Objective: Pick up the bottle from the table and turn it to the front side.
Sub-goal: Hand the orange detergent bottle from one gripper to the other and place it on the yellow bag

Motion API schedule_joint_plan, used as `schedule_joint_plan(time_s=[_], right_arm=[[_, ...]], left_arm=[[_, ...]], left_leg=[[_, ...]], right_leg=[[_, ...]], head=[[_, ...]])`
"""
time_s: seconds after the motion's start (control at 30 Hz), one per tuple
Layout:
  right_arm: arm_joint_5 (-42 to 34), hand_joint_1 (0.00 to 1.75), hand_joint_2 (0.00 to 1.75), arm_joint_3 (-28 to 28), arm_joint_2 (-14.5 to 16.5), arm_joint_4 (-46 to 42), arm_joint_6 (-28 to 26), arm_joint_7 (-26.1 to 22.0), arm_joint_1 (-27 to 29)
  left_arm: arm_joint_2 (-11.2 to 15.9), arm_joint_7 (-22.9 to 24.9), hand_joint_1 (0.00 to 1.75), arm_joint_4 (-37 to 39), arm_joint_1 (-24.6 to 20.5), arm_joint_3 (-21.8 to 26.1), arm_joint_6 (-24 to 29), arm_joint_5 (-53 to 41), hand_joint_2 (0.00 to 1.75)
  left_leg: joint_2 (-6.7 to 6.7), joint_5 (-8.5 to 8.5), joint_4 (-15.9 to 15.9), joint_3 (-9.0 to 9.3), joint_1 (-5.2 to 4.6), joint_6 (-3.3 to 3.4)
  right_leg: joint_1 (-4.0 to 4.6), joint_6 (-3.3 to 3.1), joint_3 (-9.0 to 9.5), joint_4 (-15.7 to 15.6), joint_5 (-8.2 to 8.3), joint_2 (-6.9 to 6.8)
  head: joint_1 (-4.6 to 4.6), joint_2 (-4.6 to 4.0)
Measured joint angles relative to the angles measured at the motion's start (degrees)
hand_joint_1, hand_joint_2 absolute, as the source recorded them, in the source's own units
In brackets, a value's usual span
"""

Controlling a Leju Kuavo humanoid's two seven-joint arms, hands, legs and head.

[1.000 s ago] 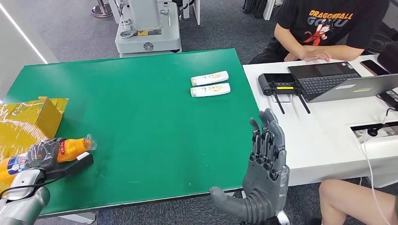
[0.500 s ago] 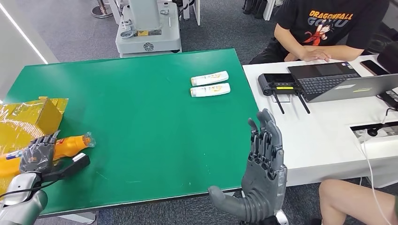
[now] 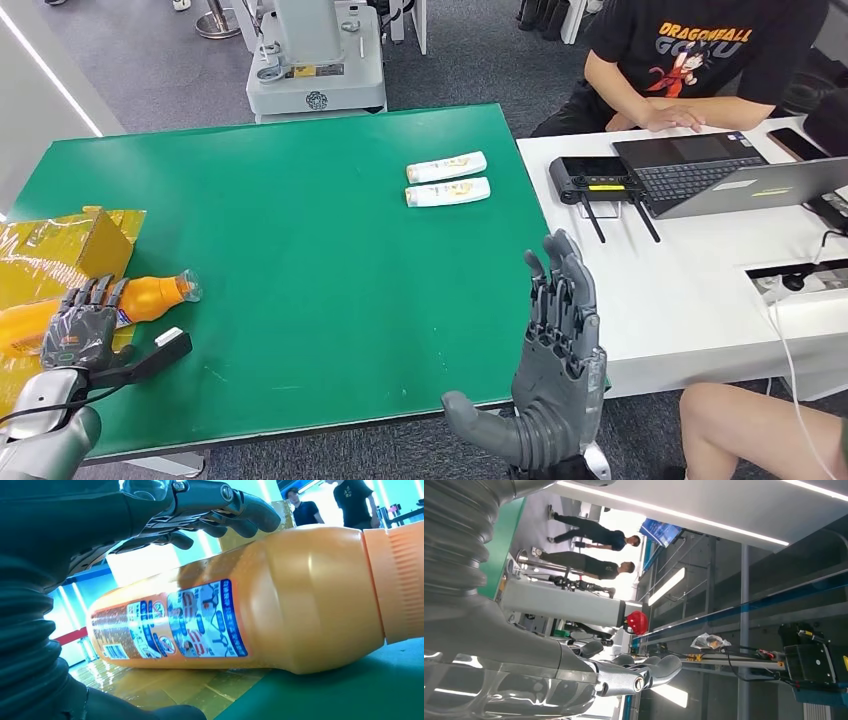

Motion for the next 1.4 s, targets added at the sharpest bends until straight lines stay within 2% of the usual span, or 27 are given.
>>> schedule_joint_plan(time_s=[0.1,0.23,0.6,0.63,0.7,0.77,0.83,0.9,1.0,1.17,1.27,1.4], right_arm=[[-0.14,0.00,1.75,0.00,-0.04,0.02,-0.10,-0.07,0.00],[-0.86,0.00,1.75,-0.01,-0.07,0.02,-0.69,-0.33,0.05],[-0.86,0.00,1.75,-0.01,-0.14,0.02,-0.92,-0.48,0.10],[-0.88,0.00,1.75,-0.01,-0.14,0.02,-0.97,-0.49,0.11],[-0.99,0.00,1.75,0.00,-0.15,0.02,-1.21,-0.48,0.12],[-1.12,0.00,1.75,0.09,-0.15,0.03,-1.69,-0.41,0.09],[-1.41,0.00,1.75,0.40,-0.15,0.04,-2.50,-0.34,0.08],[-1.76,0.00,1.75,0.83,-0.23,0.06,-3.83,-0.42,0.16],[-1.82,0.00,1.75,1.44,-0.75,0.03,-6.35,-0.90,0.55],[-1.63,0.00,1.75,2.59,-2.31,-0.84,-10.32,-1.07,2.16],[-0.33,0.00,1.75,3.36,-2.96,-1.72,-11.08,-0.15,2.69],[1.21,0.00,1.75,4.06,-3.32,-2.46,-11.16,1.68,2.79]], left_arm=[[-0.02,-0.81,0.00,-0.16,0.21,0.20,0.49,0.79,1.75],[-0.40,-4.70,0.00,-2.78,2.08,2.73,3.22,4.30,1.75],[-1.18,-5.70,0.00,-5.81,3.94,5.60,3.67,4.86,1.75],[-1.41,-7.03,0.00,-6.58,4.27,6.20,3.68,5.26,1.75],[-2.70,-13.73,0.00,-10.09,5.46,9.18,3.69,8.34,1.75],[-4.99,-21.77,0.00,-15.50,7.01,13.14,3.76,17.41,1.75],[-7.06,-25.45,0.00,-22.25,8.71,14.28,3.79,34.05,1.75],[-8.45,-26.20,0.00,-29.49,10.09,12.30,3.40,50.73,1.75],[-10.40,-26.61,0.00,-38.59,11.27,7.62,0.66,64.35,1.75],[-15.83,-26.48,0.00,-50.11,15.04,1.45,-11.26,84.04,1.75],[-19.89,-25.22,0.00,-55.41,18.81,-1.17,-15.43,89.87,1.75],[-24.18,-22.12,0.00,-59.49,23.02,-4.51,-16.39,88.86,1.75]], left_leg=[[0.01,0.01,0.00,0.01,0.00,-0.01],[0.02,0.01,0.00,0.01,0.00,-0.01],[0.01,0.01,0.01,0.01,0.00,-0.01],[0.01,0.01,0.01,0.02,0.00,-0.01],[0.00,0.01,0.02,0.02,-0.01,-0.01],[-0.02,0.01,0.03,0.00,-0.01,-0.01],[0.06,0.00,0.03,0.00,-0.02,-0.01],[0.04,0.00,0.04,0.00,-0.02,0.00],[-0.33,0.06,0.05,-0.05,-0.03,0.07],[-0.31,0.08,0.05,-0.06,-0.10,0.14],[-0.24,0.07,0.05,-0.06,-0.13,0.16],[-0.25,0.05,0.06,-0.06,-0.14,0.19]], right_leg=[[0.00,0.00,0.00,0.00,0.00,0.01],[0.00,-0.01,-0.02,0.00,0.00,0.03],[0.00,-0.01,-0.02,0.00,0.01,0.02],[0.00,-0.01,-0.03,0.00,0.01,0.02],[-0.01,-0.02,-0.04,-0.01,0.02,0.01],[-0.02,-0.02,-0.03,-0.01,0.02,0.00],[-0.02,-0.01,-0.04,-0.02,0.04,0.07],[-0.03,0.02,-0.07,-0.06,0.07,0.04],[-0.03,0.06,0.01,-0.09,0.05,-0.34],[-0.08,0.10,0.05,-0.11,0.06,-0.30],[-0.11,0.11,0.02,-0.13,0.07,-0.26],[-0.11,0.11,0.02,-0.15,0.07,-0.27]], head=[[0.00,0.00],[0.01,0.00],[0.00,0.00],[0.00,0.00],[0.01,0.00],[0.02,0.00],[0.01,0.00],[-0.01,0.00],[0.01,0.00],[0.01,0.00],[0.02,0.00],[0.01,0.00]])
